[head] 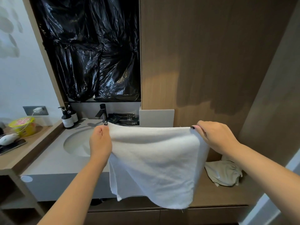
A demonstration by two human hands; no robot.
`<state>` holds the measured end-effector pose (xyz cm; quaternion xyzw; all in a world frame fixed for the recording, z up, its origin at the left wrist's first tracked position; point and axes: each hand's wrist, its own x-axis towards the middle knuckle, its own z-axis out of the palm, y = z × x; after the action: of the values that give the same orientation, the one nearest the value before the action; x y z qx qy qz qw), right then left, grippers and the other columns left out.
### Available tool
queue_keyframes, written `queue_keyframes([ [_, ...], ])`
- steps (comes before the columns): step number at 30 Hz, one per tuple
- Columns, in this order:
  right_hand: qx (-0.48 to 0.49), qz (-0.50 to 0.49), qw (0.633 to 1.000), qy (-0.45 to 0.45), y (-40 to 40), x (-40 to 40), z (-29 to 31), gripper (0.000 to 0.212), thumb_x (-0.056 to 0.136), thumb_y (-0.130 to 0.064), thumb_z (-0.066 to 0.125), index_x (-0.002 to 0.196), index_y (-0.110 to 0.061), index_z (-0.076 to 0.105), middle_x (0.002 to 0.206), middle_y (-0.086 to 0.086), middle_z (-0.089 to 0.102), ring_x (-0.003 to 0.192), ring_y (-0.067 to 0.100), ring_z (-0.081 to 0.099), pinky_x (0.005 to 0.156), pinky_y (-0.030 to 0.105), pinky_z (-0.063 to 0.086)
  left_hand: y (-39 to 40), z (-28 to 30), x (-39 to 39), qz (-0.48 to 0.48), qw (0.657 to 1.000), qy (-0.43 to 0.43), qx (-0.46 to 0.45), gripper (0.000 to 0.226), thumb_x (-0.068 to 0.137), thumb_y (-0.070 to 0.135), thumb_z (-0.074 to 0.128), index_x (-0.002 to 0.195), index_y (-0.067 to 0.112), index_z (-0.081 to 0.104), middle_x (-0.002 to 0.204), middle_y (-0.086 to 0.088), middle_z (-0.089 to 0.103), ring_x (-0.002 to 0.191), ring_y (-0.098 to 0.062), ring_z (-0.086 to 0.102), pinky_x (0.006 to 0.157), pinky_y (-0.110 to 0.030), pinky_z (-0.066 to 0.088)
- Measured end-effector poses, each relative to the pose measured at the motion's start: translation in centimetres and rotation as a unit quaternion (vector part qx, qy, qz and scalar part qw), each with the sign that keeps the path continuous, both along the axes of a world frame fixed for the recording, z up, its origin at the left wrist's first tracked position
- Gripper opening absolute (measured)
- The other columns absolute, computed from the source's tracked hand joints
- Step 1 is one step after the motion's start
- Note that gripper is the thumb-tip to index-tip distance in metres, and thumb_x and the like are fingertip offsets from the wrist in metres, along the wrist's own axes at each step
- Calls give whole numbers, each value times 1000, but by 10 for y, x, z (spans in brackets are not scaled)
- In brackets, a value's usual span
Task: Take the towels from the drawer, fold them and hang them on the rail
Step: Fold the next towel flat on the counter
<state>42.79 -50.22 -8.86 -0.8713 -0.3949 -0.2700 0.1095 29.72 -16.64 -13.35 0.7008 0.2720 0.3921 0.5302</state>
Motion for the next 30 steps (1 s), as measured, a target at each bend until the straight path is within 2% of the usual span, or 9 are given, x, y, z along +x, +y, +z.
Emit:
queue_keyframes([
  [3, -22, -4, 997, 72, -5, 1, 1, 30, 96, -47, 45, 82, -21, 52, 77, -8, 53, 69, 13, 51, 59, 15, 32, 3, 4, -6, -38, 996, 3, 76, 38, 101, 45, 43, 67, 29, 36, 56, 13, 38, 48, -1, 35, 48, -22, 27],
  [5, -31, -9, 997, 72, -6, -1, 0, 22, 96, -39, 55, 87, -19, 57, 84, -5, 55, 76, 13, 52, 68, 14, 32, 6, 5, -7, -33, 994, -7, 101, 37, 102, 42, 44, 68, 29, 37, 61, 11, 37, 49, 0, 36, 53, -28, 27],
  [9, 42, 31, 994, -97, 1, -11, -5, 12, 83, -11, 75, 79, -3, 67, 79, 12, 60, 70, 26, 58, 62, 23, 37, 7, 5, -4, 14, 998, -27, 58, 36, 102, 43, 42, 72, 25, 41, 65, 7, 41, 56, -5, 36, 54, -31, 29],
  [12, 65, 30, 984, -163, 12, -14, -6, 16, 85, -15, 72, 74, -5, 67, 87, 14, 59, 83, 25, 49, 73, 30, 35, 10, 2, -3, 46, 998, -36, 24, 37, 103, 44, 40, 71, 24, 40, 65, 7, 42, 58, -10, 36, 54, -30, 29],
  [14, 108, 37, 989, -98, 21, -16, -10, 23, 93, -20, 60, 75, -7, 63, 87, 8, 58, 82, 21, 50, 73, 30, 38, 16, 1, -4, 53, 997, -47, 25, 37, 103, 43, 39, 72, 23, 40, 67, 6, 42, 59, -10, 37, 55, -31, 30],
  [17, 131, 10, 990, 53, 34, -17, -15, 35, 99, -39, 37, 78, -17, 53, 67, -8, 50, 58, 13, 51, 51, 26, 39, 27, -1, -6, 49, 997, -60, 24, 37, 103, 43, 39, 72, 23, 41, 67, 6, 43, 59, -9, 37, 56, -31, 32],
  [23, 70, -86, 993, -29, 36, -8, -39, 41, 100, -33, 47, 62, -23, 39, 50, -5, 46, 44, 22, 51, 40, 26, 31, 39, 4, -21, -79, 994, -79, 5, 29, 99, 40, 55, 78, 21, 62, 60, 18, 61, 51, 7, 49, 47, -8, 40],
  [26, 33, -177, 984, 16, 44, -4, -52, 40, 98, -28, 56, 60, -17, 49, 58, 1, 55, 60, 26, 57, 50, 35, 44, 34, 9, -27, -207, 976, -69, 5, 22, 97, 37, 57, 84, 28, 72, 68, 13, 67, 60, 1, 55, 54, -11, 45],
  [30, 143, -62, 970, 185, 86, -27, -47, 11, 95, -22, 60, 94, -16, 68, 90, -3, 66, 88, 15, 57, 77, 29, 43, 24, 12, -30, -289, 955, -50, 40, 18, 95, 28, 62, 88, 36, 77, 90, 9, 75, 81, -7, 66, 72, -21, 53],
])
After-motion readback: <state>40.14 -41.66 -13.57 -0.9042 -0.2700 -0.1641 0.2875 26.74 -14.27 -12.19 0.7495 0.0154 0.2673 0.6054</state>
